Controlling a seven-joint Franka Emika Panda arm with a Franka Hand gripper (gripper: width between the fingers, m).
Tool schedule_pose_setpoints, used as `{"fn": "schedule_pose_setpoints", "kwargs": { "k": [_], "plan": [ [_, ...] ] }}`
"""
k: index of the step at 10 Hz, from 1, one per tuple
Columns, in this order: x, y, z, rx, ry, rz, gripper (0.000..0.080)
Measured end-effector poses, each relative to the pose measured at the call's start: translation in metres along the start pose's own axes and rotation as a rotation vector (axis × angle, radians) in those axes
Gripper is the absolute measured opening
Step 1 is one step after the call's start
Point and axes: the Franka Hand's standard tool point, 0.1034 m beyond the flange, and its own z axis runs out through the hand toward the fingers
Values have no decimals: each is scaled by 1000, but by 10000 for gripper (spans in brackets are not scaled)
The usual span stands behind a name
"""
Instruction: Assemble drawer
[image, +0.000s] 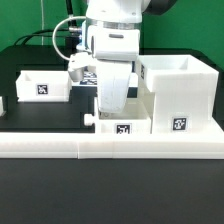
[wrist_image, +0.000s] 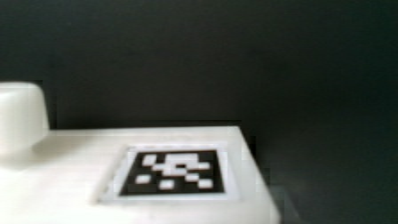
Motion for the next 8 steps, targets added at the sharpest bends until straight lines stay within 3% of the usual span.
{"fn": "schedule_pose_setpoints", "kwargs": {
  "k": [6, 8],
  "plan": [
    [0, 0, 0, 0, -13, -21, 42],
    [-2, -1, -1, 27, -18, -20, 42]
  ]
}}
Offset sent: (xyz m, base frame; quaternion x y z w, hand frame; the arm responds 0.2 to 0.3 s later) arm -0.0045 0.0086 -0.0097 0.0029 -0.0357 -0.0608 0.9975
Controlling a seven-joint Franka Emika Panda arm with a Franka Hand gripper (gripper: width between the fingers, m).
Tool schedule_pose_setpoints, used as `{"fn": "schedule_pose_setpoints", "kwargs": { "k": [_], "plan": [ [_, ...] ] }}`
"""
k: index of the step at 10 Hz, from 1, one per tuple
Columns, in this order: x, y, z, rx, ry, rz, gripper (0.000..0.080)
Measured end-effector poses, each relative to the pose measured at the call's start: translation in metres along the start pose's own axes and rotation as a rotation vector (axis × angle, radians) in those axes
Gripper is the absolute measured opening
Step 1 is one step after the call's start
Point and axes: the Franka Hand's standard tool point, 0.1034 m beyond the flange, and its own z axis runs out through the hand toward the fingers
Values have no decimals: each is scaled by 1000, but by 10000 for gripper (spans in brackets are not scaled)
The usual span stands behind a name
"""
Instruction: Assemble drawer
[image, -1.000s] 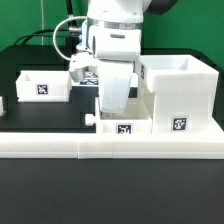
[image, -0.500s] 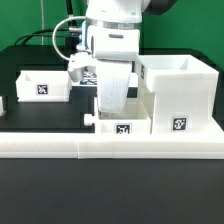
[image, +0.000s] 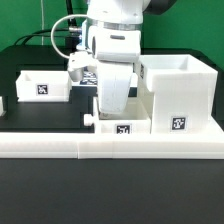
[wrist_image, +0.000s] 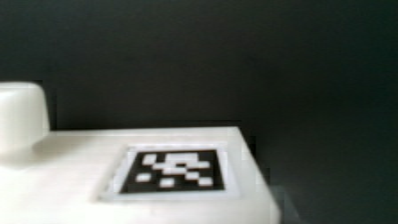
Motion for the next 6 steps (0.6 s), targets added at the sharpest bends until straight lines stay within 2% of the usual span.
{"fn": "schedule_pose_setpoints", "kwargs": {
  "k": [6],
  "plan": [
    [2, 0, 0, -1, 1, -1, 42]
  ]
}}
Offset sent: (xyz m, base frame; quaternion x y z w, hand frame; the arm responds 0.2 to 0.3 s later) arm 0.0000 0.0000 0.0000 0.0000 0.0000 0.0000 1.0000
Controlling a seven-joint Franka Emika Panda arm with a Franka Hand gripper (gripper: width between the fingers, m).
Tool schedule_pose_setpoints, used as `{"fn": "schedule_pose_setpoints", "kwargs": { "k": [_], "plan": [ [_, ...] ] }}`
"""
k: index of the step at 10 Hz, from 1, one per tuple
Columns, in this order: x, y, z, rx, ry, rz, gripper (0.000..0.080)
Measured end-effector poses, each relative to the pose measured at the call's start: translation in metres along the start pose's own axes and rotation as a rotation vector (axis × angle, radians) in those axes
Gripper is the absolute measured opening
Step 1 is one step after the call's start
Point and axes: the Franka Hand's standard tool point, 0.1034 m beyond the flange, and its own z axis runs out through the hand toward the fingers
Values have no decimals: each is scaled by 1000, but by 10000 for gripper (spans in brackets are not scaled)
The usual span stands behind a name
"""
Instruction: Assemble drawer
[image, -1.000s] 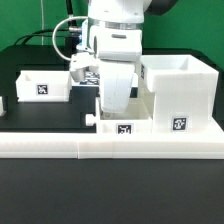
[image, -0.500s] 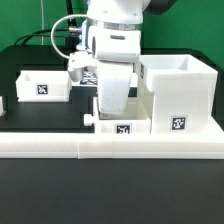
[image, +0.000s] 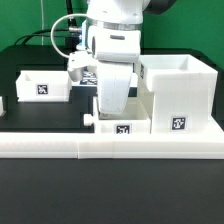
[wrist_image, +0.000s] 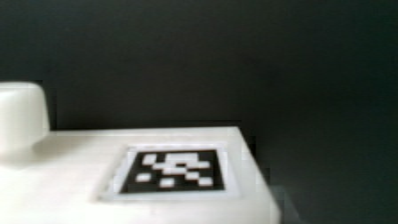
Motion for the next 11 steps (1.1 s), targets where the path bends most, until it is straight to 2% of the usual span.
{"fn": "schedule_pose_setpoints", "kwargs": {
  "k": [5, 8, 11],
  "plan": [
    [-1, 0, 0, 0, -1, -1, 42],
    [4, -1, 1, -1, -19, -59, 42],
    [1, -1, 1, -2, -21, -57, 42]
  ]
}}
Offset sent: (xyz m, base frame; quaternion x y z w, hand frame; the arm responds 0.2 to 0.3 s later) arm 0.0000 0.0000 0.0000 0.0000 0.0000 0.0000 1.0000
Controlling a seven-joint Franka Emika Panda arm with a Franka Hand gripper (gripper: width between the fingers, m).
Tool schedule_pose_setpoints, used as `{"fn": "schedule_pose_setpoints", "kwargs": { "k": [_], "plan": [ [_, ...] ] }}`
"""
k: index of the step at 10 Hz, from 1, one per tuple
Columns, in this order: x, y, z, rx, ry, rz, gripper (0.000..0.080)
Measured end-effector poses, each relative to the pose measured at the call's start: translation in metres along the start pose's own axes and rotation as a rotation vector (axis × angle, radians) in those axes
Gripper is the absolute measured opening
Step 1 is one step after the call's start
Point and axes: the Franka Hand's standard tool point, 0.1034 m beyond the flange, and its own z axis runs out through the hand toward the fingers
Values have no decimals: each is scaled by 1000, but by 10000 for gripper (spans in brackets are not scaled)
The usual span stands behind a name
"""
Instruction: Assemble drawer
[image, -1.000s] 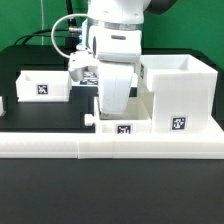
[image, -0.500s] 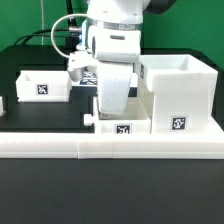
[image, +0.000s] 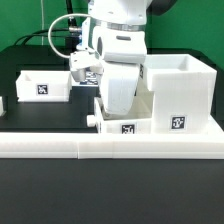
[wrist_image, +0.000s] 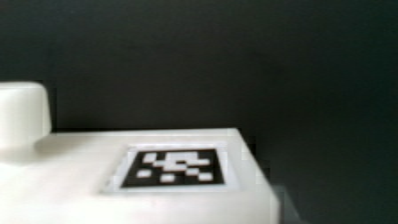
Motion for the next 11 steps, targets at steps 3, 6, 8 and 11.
{"fn": "schedule_pose_setpoints", "kwargs": {
  "k": [3, 6, 8, 11],
  "plan": [
    [3, 2, 0, -6, 3, 21, 42],
    [8, 3, 0, -12, 7, 40, 42],
    [7, 3, 0, -12, 7, 40, 54],
    [6, 7, -14, -5, 0, 47, 260]
  ]
}}
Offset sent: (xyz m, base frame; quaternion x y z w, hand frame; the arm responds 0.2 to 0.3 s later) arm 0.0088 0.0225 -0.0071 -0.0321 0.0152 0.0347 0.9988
